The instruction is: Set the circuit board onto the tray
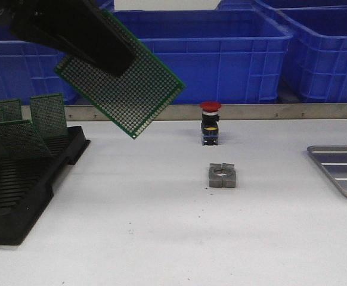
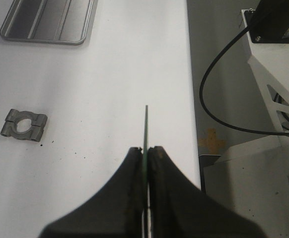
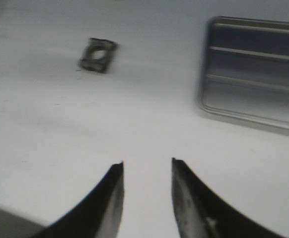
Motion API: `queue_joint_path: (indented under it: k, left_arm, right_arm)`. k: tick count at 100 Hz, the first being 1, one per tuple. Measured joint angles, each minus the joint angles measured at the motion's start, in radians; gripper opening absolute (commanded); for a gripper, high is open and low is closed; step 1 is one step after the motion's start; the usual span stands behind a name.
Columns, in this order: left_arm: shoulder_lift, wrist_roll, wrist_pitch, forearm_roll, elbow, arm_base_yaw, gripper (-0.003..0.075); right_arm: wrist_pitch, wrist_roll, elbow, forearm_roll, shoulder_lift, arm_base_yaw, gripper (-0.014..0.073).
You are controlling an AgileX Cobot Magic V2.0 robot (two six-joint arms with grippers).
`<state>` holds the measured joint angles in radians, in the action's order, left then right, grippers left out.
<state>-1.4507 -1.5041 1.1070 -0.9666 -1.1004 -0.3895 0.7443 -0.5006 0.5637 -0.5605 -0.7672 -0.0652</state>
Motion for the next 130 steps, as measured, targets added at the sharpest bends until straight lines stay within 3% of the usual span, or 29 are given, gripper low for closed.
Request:
queue_joint_path:
  k: [17,30,42,51,76,83,108,111,120,130]
  left_arm:
    - [0.000,0.000,0.002,-0.002,0.000,0.000,-0.0017]
    - [0.000,0.000,0.002,-0.013,0.000,0.000,-0.0017]
    - [0.000,0.000,0.002,-0.019,0.000,0.000,-0.0017]
    - [0.000,0.000,0.002,-0.019,0.000,0.000,-0.0017]
    - [0.000,0.000,0.002,-0.019,0.000,0.000,-0.0017]
    - [0.000,0.000,0.002,-0.019,0.000,0.000,-0.0017]
    - [0.000,0.000,-0.003,-0.019,0.000,0.000,-0.0004]
    - [0.000,0.000,-0.003,-0.019,0.000,0.000,0.0022]
    - [0.000,-0.002,-0.005,-0.017,0.000,0.000,0.0149]
    - [0.000,-0.002,-0.005,-0.017,0.000,0.000,0.0379]
  right_arm:
    - [0.015,-0.460,0.013,-0.361,-0.119,0.088,0.0467]
    - [0.019,-0.810,0.013,-0.557,-0.215,0.187,0.0467]
    - [0.009,-1.056,0.019,-0.700,-0.304,0.281,0.0466]
    - [-0.002,-1.165,0.036,-0.782,-0.377,0.346,0.0466]
    - [-0.027,-1.246,0.159,-0.848,-0.565,0.488,0.0464]
    - [-0.027,-1.246,0.193,-0.851,-0.606,0.511,0.0424]
    - [-0.012,-1.248,0.234,-0.857,-0.654,0.535,-0.0031]
    - [-0.009,-1.248,0.234,-0.857,-0.654,0.535,-0.0072]
    - [0.014,-1.255,0.234,-0.851,-0.654,0.535,-0.0063]
    - [0.021,-1.255,0.234,-0.855,-0.654,0.535,-0.0063]
